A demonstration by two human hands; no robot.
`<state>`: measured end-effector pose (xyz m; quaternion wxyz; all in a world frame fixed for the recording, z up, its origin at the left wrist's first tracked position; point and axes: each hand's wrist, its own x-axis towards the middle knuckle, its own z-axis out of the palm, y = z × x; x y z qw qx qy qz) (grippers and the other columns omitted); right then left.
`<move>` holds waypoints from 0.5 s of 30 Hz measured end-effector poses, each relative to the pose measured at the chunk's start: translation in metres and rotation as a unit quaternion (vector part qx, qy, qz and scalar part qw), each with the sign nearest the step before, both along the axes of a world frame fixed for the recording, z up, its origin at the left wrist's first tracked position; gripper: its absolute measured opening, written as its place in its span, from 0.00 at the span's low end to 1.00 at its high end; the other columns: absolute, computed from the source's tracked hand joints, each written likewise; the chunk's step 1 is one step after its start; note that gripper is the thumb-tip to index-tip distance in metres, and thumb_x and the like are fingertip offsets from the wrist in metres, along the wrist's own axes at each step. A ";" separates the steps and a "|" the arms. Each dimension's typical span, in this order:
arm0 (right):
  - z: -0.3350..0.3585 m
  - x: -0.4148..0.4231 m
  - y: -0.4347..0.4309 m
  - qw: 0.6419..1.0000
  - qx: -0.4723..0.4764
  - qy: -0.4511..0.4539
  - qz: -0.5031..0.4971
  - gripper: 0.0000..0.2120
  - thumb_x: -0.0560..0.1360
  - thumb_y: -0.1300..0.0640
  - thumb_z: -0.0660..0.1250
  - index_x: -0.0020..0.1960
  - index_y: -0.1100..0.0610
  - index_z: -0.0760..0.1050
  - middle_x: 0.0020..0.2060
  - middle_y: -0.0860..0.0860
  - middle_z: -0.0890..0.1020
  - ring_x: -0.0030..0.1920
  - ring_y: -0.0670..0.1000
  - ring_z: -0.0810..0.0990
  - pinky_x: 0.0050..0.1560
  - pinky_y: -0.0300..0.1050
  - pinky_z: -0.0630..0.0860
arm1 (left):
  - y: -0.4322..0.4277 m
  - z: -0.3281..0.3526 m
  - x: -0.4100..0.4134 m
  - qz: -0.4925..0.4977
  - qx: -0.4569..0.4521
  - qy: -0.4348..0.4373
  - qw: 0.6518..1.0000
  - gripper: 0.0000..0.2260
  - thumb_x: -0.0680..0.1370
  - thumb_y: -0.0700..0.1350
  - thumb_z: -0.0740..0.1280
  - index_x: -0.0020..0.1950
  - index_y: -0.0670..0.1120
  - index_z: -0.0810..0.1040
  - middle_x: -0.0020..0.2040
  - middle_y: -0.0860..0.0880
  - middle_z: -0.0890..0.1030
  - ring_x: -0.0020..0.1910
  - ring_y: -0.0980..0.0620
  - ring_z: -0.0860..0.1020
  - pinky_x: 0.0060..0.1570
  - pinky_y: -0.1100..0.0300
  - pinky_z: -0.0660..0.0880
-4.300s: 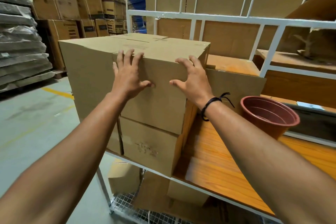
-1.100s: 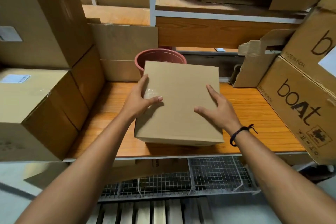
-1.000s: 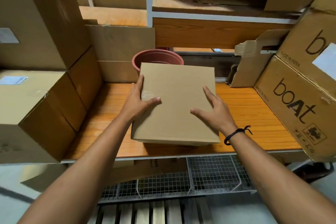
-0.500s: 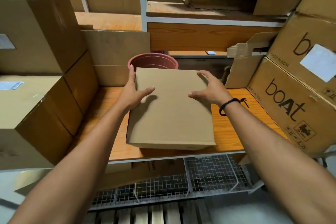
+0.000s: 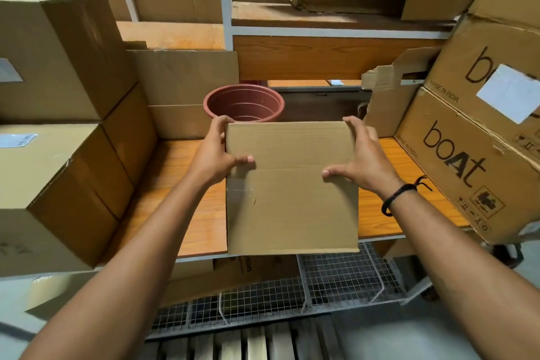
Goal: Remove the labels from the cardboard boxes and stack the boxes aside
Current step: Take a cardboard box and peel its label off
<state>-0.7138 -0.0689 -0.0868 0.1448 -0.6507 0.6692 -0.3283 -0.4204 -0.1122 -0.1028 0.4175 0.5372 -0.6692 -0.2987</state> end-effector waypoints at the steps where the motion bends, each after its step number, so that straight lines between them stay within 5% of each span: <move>1: -0.005 -0.003 0.004 1.000 -0.004 -0.001 -0.001 0.51 0.55 0.51 0.84 0.70 0.46 0.59 0.66 0.52 0.64 0.60 0.49 0.66 0.62 0.51 0.73 | 0.002 -0.004 -0.003 -0.001 -0.001 0.004 1.000 0.38 0.65 0.43 0.81 0.67 0.55 0.63 0.65 0.52 0.73 0.62 0.56 0.70 0.48 0.65 0.72; 4: -0.009 -0.017 0.011 0.999 -0.024 -0.034 0.004 0.41 0.57 0.46 0.82 0.63 0.46 0.64 0.62 0.51 0.68 0.58 0.49 0.70 0.58 0.45 0.73 | 0.008 -0.008 -0.007 -0.006 -0.013 0.008 1.000 0.38 0.66 0.44 0.81 0.69 0.58 0.63 0.68 0.52 0.72 0.63 0.57 0.68 0.55 0.59 0.72; 9: 0.010 -0.033 -0.002 0.995 0.064 -0.073 0.023 0.35 0.59 0.41 0.80 0.62 0.43 0.71 0.56 0.47 0.76 0.57 0.50 0.76 0.57 0.54 0.77 | 0.021 -0.016 -0.014 -0.011 -0.027 -0.018 0.999 0.35 0.65 0.46 0.81 0.63 0.60 0.64 0.62 0.55 0.71 0.61 0.52 0.72 0.57 0.48 0.78; 13: 0.005 -0.030 0.008 0.999 0.048 -0.016 0.021 0.34 0.61 0.42 0.79 0.64 0.47 0.76 0.58 0.44 0.77 0.58 0.47 0.75 0.54 0.43 0.75 | 0.026 -0.014 -0.010 -0.046 -0.013 0.019 0.999 0.36 0.64 0.48 0.81 0.67 0.56 0.65 0.59 0.61 0.70 0.57 0.58 0.74 0.48 0.68 0.74; 15: -0.004 -0.028 0.021 0.999 0.028 -0.005 0.031 0.32 0.62 0.44 0.79 0.64 0.49 0.76 0.56 0.42 0.75 0.57 0.44 0.73 0.52 0.39 0.70 | 0.025 -0.011 -0.006 -0.090 0.047 0.034 0.994 0.42 0.63 0.48 0.82 0.73 0.56 0.65 0.62 0.61 0.70 0.60 0.61 0.72 0.54 0.68 0.73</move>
